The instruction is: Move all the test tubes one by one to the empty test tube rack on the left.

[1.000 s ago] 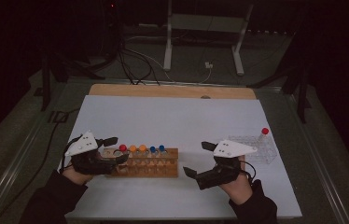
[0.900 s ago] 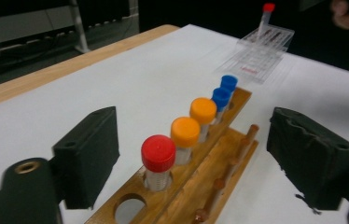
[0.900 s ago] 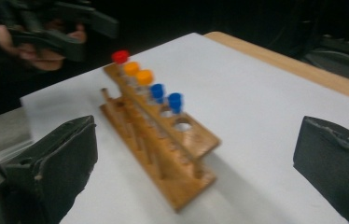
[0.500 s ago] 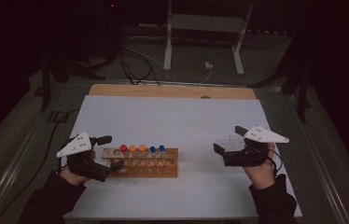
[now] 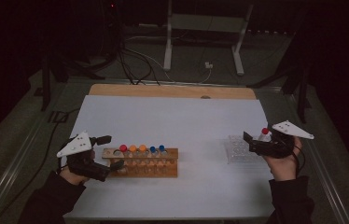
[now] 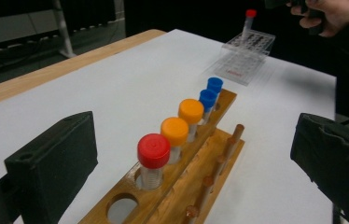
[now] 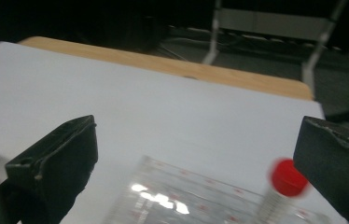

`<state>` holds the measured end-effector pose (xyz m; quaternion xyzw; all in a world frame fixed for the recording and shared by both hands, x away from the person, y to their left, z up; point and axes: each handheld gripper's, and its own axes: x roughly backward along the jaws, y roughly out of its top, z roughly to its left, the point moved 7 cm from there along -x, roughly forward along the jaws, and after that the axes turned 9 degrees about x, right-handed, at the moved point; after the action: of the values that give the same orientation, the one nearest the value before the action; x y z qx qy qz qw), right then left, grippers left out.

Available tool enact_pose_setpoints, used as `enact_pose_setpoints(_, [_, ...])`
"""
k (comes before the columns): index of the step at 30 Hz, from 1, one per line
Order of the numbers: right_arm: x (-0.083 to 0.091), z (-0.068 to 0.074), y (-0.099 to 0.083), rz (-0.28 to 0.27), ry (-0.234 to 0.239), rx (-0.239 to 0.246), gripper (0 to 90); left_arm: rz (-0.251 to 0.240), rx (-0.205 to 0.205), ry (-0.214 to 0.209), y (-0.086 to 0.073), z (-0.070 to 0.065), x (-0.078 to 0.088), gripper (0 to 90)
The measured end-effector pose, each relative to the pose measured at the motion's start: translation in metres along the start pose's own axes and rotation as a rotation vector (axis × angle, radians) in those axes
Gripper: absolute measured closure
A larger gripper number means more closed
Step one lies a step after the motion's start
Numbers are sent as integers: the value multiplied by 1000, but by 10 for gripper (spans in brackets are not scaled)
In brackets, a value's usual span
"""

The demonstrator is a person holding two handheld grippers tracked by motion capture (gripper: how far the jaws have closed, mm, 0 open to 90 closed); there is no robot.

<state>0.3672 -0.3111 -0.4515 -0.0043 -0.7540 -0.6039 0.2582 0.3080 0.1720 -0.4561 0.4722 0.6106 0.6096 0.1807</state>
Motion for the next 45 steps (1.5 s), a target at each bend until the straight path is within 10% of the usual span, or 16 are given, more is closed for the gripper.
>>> enact_pose_setpoints(15, [-20,-33,-38,144,-100,-94,82,-8,0,20,1,2,1,14])
enact_pose_setpoints(31, [-25,-43,-56,232,-134,-134,572,-2,-7,8,1,0,1,14])
enact_pose_setpoints(45, [-25,-39,-57,252,-129,-85,742,1,-7,5,1,0,0,14])
